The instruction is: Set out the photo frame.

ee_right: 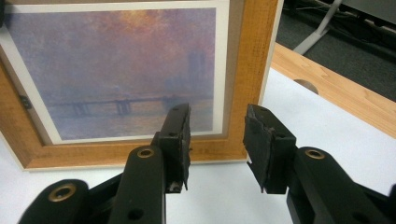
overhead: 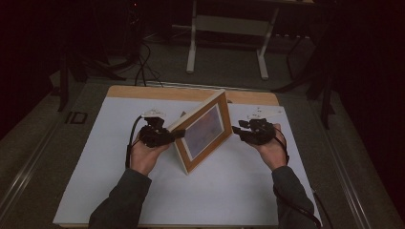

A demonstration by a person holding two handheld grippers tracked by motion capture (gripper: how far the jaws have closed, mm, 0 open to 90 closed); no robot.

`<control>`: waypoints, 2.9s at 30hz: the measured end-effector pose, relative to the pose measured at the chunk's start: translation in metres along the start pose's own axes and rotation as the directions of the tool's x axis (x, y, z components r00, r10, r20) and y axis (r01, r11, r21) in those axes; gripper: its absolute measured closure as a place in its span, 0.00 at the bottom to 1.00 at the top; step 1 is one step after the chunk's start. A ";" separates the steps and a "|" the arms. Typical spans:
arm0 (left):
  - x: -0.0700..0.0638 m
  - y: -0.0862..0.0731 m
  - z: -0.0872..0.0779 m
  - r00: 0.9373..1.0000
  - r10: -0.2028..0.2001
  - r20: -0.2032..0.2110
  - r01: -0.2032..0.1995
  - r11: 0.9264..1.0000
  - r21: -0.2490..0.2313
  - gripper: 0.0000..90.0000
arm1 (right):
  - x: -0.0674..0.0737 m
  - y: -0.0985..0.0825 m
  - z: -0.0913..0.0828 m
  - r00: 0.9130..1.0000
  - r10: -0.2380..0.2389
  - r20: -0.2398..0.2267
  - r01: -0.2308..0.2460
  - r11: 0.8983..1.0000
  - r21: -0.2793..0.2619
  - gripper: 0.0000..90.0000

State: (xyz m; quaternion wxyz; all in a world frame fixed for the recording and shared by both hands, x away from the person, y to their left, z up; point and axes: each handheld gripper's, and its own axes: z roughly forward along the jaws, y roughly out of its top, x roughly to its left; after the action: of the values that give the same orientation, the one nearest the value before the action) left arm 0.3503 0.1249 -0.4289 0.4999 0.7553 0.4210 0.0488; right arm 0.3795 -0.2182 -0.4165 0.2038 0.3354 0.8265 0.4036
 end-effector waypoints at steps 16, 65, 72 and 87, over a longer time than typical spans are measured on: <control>0.020 0.004 -0.006 0.995 0.040 0.091 -0.043 0.999 0.032 0.86 | -0.003 0.000 0.008 1.000 0.008 -0.001 -0.008 1.000 0.012 0.66; 0.044 0.012 -0.007 0.961 0.096 0.259 -0.121 0.989 0.081 0.85 | -0.015 0.020 0.030 0.999 0.033 -0.014 -0.033 0.999 0.004 0.54; 0.049 0.013 -0.006 0.953 0.100 0.288 -0.130 0.988 0.088 0.85 | -0.019 0.023 0.035 0.997 0.054 -0.053 -0.054 0.998 -0.006 0.51; 0.055 0.017 -0.002 0.934 0.116 0.337 -0.157 0.983 0.097 0.85 | -0.030 0.027 0.041 0.989 0.071 -0.129 -0.075 0.997 -0.023 0.47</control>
State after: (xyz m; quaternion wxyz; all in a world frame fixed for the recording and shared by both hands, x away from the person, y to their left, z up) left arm 0.3940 0.1615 -0.4336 0.5114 0.8095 0.2798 -0.0696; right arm 0.4357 -0.2052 -0.4170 0.1401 0.3361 0.8194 0.4428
